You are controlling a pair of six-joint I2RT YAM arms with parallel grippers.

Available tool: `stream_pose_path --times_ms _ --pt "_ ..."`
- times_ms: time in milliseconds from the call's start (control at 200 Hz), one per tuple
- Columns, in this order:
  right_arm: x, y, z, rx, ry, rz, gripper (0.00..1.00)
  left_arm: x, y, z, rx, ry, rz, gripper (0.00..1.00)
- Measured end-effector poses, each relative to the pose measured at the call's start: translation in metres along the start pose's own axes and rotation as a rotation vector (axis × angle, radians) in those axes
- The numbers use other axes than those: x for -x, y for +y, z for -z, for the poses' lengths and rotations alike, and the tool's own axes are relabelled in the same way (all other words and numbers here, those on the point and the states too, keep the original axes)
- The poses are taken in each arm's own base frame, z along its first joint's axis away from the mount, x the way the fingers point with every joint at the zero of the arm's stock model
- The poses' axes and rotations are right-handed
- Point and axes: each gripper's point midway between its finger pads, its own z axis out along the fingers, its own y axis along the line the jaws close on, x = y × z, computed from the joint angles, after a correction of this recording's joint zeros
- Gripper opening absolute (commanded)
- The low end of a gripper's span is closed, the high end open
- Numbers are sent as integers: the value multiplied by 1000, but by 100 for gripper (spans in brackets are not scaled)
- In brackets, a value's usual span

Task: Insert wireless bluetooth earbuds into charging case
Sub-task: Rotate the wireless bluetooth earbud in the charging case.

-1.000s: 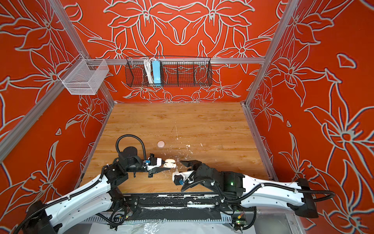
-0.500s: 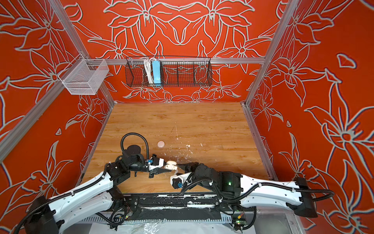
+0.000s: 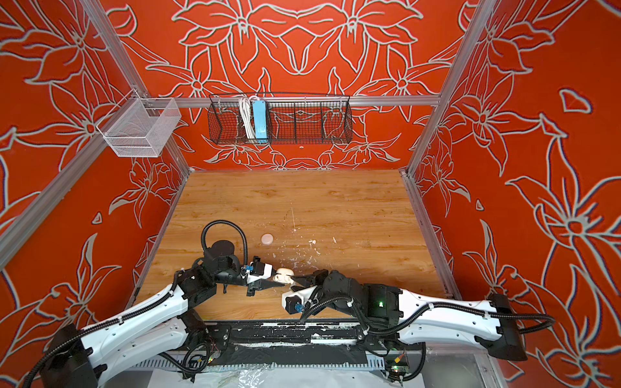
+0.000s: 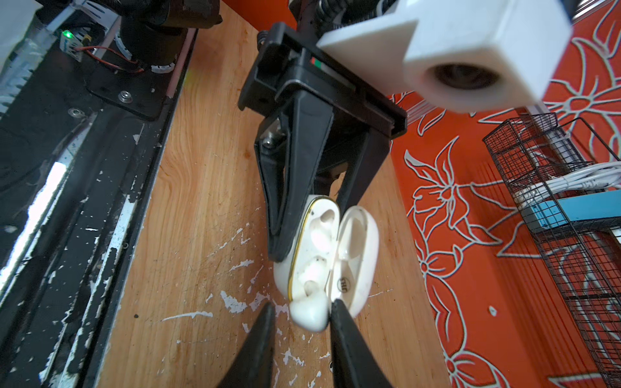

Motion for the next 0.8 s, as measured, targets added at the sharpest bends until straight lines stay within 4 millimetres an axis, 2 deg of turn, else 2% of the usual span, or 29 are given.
stream_pose_path --times_ms 175,340,540,641,801 --pt "1 0 0 -1 -4 -1 29 1 -2 0 -11 -4 -10 0" --pt "1 0 -1 1 -3 -6 18 1 -4 -1 -21 -3 -13 0" --pt "-1 3 -5 11 12 -31 15 -4 -5 -1 -21 16 -2 0" --pt "-3 4 -10 17 31 -48 8 -8 -4 0 -8 33 7 0" --pt "-6 -1 -17 -20 56 -91 8 -11 2 3 47 49 -4 0"
